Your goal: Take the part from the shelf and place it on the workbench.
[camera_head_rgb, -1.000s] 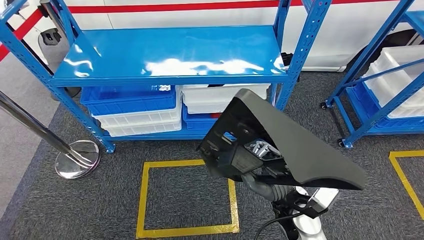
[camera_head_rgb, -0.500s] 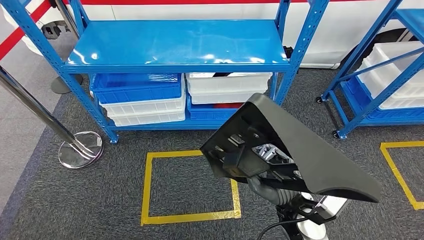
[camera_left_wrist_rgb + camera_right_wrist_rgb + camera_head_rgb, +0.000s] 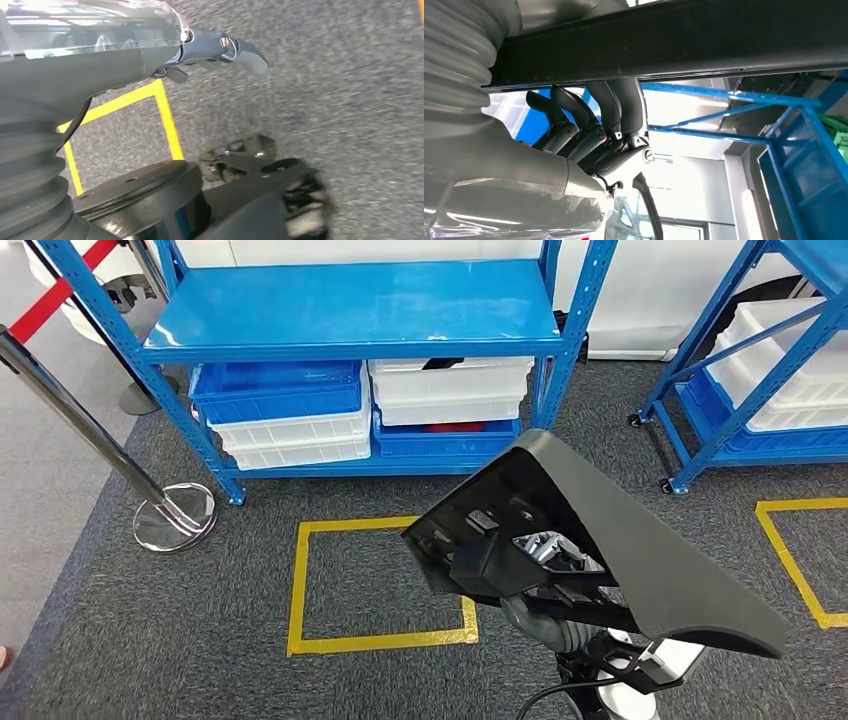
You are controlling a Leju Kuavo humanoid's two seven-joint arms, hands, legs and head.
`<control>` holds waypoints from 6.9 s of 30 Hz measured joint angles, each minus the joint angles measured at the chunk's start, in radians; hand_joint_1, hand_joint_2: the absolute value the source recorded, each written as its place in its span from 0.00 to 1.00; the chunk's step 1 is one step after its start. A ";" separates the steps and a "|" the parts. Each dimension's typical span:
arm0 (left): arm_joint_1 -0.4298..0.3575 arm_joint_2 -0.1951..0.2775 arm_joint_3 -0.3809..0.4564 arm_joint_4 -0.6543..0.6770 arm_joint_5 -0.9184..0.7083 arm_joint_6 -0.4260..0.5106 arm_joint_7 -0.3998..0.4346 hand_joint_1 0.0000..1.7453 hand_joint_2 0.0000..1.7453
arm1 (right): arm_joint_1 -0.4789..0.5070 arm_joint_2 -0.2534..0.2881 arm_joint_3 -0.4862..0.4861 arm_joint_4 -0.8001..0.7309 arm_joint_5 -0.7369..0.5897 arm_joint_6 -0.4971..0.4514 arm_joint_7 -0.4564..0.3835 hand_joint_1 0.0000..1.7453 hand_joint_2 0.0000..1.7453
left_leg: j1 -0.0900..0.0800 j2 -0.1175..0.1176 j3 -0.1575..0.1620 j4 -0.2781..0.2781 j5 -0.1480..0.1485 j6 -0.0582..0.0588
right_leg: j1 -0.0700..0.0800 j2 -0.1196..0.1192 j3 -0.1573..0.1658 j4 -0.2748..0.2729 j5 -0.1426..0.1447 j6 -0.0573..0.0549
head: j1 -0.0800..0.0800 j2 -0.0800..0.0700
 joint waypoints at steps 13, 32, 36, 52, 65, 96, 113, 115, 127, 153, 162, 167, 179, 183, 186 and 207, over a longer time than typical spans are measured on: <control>-0.006 0.003 0.000 0.000 0.000 0.022 -0.001 0.00 1.00 | 0.021 -0.002 -0.008 0.000 -0.012 0.013 0.003 1.00 1.00 | -0.017 0.030 0.088 -0.286 0.045 0.069 | -0.006 0.007 -0.099 0.290 -0.119 0.049 | 0.000 0.000; 0.017 0.013 0.012 0.000 0.032 0.033 -0.035 0.00 1.00 | 0.074 0.029 -0.010 -0.043 0.029 0.026 0.015 1.00 1.00 | -0.013 -0.032 0.072 -0.177 0.000 0.029 | 0.013 0.067 0.081 -0.005 -0.063 -0.009 | 0.000 0.000; 0.018 0.019 0.020 0.000 0.040 0.038 -0.039 0.00 1.00 | 0.066 0.037 -0.010 -0.045 0.030 0.032 0.016 1.00 1.00 | -0.018 -0.052 0.121 -0.273 0.015 0.043 | 0.005 0.101 0.069 -0.007 -0.046 0.015 | 0.000 0.000; 0.024 0.013 0.050 0.000 0.038 0.036 0.039 0.00 1.00 | 0.060 0.034 -0.108 -0.059 -0.007 0.042 0.034 1.00 1.00 | -0.009 0.092 0.084 -0.245 0.016 0.012 | -0.003 -0.023 0.073 0.022 -0.091 0.023 | 0.000 0.000; 0.050 -0.011 0.050 0.001 0.035 0.020 0.086 0.00 1.00 | 0.107 0.030 -0.135 -0.063 -0.003 0.066 0.094 1.00 1.00 | -0.025 -0.073 0.080 -0.217 0.010 0.077 | 0.012 0.114 0.059 0.019 -0.069 0.003 | 0.000 0.000; 0.045 -0.006 0.048 0.001 0.008 0.054 0.026 0.00 1.00 | 0.050 -0.064 -0.082 0.004 -0.042 0.018 0.070 1.00 1.00 | -0.019 -0.079 0.104 -0.232 -0.023 0.055 | 0.000 0.122 0.022 0.028 -0.043 0.020 | 0.000 0.000; 0.038 0.013 0.061 0.001 0.039 0.063 0.101 0.00 1.00 | 0.130 -0.046 -0.087 -0.026 0.001 0.007 -0.024 1.00 1.00 | -0.019 0.099 0.111 -0.249 -0.017 0.025 | 0.003 -0.020 0.055 0.021 -0.076 0.023 | 0.001 0.000; 0.040 0.021 0.071 0.001 0.056 0.062 0.115 0.00 1.00 | 0.145 -0.031 -0.093 -0.038 0.009 0.000 -0.034 1.00 1.00 | -0.013 0.066 0.097 -0.214 -0.049 0.014 | 0.001 -0.004 0.053 0.018 -0.072 0.010 | 0.001 0.000; 0.024 0.054 0.129 0.001 0.100 0.017 -0.009 0.00 1.00 | 0.175 0.021 -0.122 -0.053 0.029 0.011 -0.069 1.00 1.00 | -0.020 -0.081 0.109 -0.247 -0.017 0.050 | 0.005 0.133 0.037 0.018 -0.049 0.015 | 0.000 0.000; 0.035 0.049 0.170 0.000 0.130 0.204 -0.057 0.00 1.00 | 0.167 0.030 -0.109 -0.032 0.034 0.019 -0.073 1.00 1.00 | -0.012 -0.010 0.022 -0.053 -0.088 0.036 | 0.015 0.080 0.040 0.029 -0.064 -0.008 | 0.001 0.000; 0.038 0.043 0.168 0.000 0.111 0.275 -0.090 0.00 1.00 | 0.155 0.037 -0.097 -0.027 0.033 0.006 -0.072 1.00 1.00 | -0.015 -0.021 0.113 -0.284 0.009 0.075 | 0.012 0.069 -0.007 0.098 -0.102 0.031 | 0.001 0.000; 0.044 0.040 0.168 0.000 0.110 0.286 -0.097 0.00 1.00 | 0.156 0.037 -0.097 -0.022 0.033 0.005 -0.072 1.00 1.00 | -0.017 0.046 0.105 -0.280 0.008 0.074 | -0.004 0.014 -0.070 0.264 -0.168 0.054 | 0.001 0.000; 0.041 0.034 0.169 0.001 0.138 0.321 -0.126 0.00 1.00 | 0.190 0.044 -0.092 -0.034 0.048 0.002 -0.072 1.00 1.00 | -0.006 0.012 0.023 -0.043 -0.142 0.019 | -0.004 0.015 0.063 0.011 -0.075 0.006 | 0.000 0.000; 0.045 0.032 0.173 0.002 0.147 0.277 -0.071 0.00 1.00 | 0.189 0.045 -0.087 -0.026 0.048 0.006 -0.072 1.00 1.00 | -0.006 0.004 -0.018 0.028 -0.132 0.024 | 0.001 0.064 0.063 0.015 -0.073 0.005 | 0.000 0.000; 0.046 0.032 0.180 0.002 0.153 0.264 -0.043 0.00 1.00 | 0.184 0.045 -0.081 -0.021 0.047 0.008 -0.072 1.00 1.00 | -0.003 -0.042 0.069 -0.177 -0.033 0.033 | 0.001 0.097 0.063 0.018 -0.072 0.011 | 0.001 0.000; 0.047 0.020 0.213 0.003 0.136 0.206 -0.048 0.00 1.00 | 0.163 0.031 -0.062 0.036 0.012 -0.018 -0.075 1.00 1.00 | -0.024 0.081 0.073 -0.217 -0.023 0.048 | 0.011 -0.018 0.084 -0.007 -0.080 0.013 | 0.000 0.000</control>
